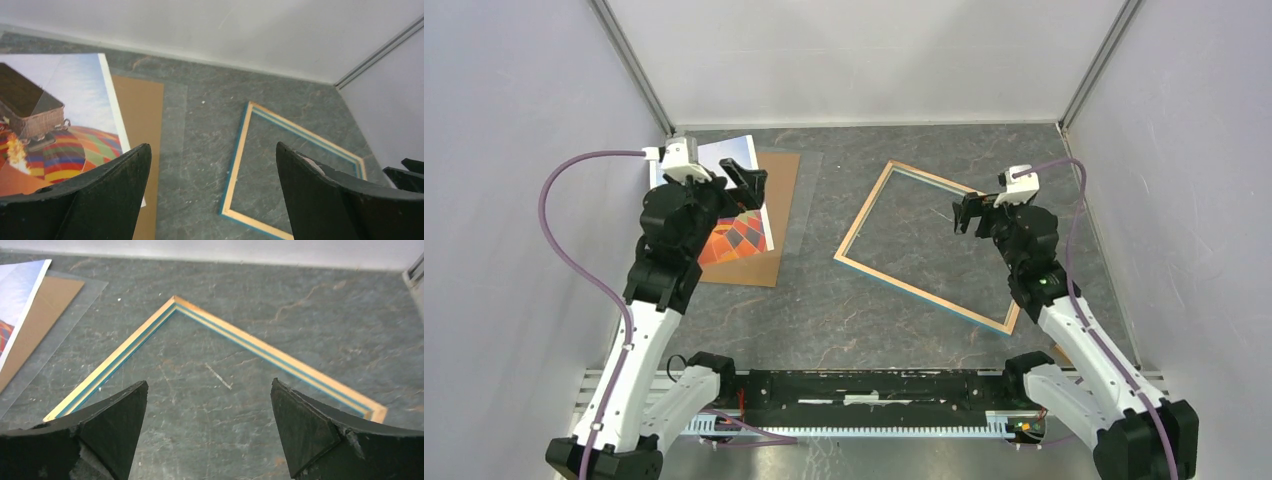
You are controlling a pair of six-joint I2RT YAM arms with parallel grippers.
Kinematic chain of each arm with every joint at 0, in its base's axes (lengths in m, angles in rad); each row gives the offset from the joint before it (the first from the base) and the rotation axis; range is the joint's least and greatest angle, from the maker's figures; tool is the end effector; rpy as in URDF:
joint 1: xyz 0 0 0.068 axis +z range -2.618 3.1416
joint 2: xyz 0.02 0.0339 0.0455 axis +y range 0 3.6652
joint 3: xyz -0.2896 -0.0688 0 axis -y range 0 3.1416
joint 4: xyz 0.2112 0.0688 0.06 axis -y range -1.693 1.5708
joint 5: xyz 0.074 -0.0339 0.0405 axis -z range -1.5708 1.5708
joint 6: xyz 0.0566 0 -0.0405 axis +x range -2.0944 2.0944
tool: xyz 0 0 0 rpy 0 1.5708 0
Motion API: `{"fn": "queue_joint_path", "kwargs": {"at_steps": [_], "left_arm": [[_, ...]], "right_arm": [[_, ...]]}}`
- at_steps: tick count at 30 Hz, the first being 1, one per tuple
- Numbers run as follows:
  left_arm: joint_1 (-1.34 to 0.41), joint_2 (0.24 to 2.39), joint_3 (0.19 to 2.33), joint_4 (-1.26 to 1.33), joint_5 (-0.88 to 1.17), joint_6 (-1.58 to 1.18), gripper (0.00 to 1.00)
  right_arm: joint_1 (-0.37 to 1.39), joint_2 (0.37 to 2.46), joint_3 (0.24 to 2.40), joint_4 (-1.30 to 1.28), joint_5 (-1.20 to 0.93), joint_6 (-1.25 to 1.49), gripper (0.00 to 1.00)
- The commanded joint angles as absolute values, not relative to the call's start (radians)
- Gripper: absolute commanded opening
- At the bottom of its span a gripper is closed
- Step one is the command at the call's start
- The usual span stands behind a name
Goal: Put the photo into the frame
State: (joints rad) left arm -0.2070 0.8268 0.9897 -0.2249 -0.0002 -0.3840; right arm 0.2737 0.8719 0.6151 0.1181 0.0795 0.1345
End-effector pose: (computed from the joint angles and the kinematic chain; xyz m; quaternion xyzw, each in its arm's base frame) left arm 0.1496 -0.0314 0.4119 -0.0645 0.7258 -0.1994 0.6552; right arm 0.1768 0.0450 0.3216 -0.0264 0.7538 0.1036 0.6484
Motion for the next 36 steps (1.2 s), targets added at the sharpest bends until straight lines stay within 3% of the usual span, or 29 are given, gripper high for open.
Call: {"fn": "queue_joint_path", "kwargs": {"at_steps": [1, 6, 13, 23, 27, 31, 36], "left_arm": [[-0.209, 0.882, 0.965, -0.303, -0.064, -0.303, 1.00], [-0.209, 0.991, 1.012, -0.389, -0.081, -0.376, 1.00], [-0.206, 1.018, 0.991, -0.375, -0.080, -0.409, 1.00], [-0.173, 1.046, 0.953, -0.407, -0.383, -0.574, 1.00], [-0.159, 1.085, 0.940, -0.389, -0.323, -0.603, 1.00], [-0.128, 1.153, 0.939, -0.384, -0.247, -0.641, 1.00], [-0.021, 1.270, 0.938, -0.360, -0.056, -0.699, 1.00]], "right_arm": [[0.293, 0.942, 0.621, 0.185, -0.020, 0.248, 0.98], [0.433, 1.143, 0.673, 0.202, -0.062, 0.374, 0.98], [0.692, 1.374, 0.689, 0.441, -0.054, 0.591, 0.98], [0.896, 1.695, 0.741, 0.761, -0.019, 0.888, 0.98], [0.923, 1.784, 0.740, 0.856, -0.016, 1.002, 0.98], [0.938, 1.864, 0.778, 0.859, -0.017, 1.043, 0.88], [0.963, 1.945, 0.869, 0.789, 0.035, 1.044, 0.84]]}}
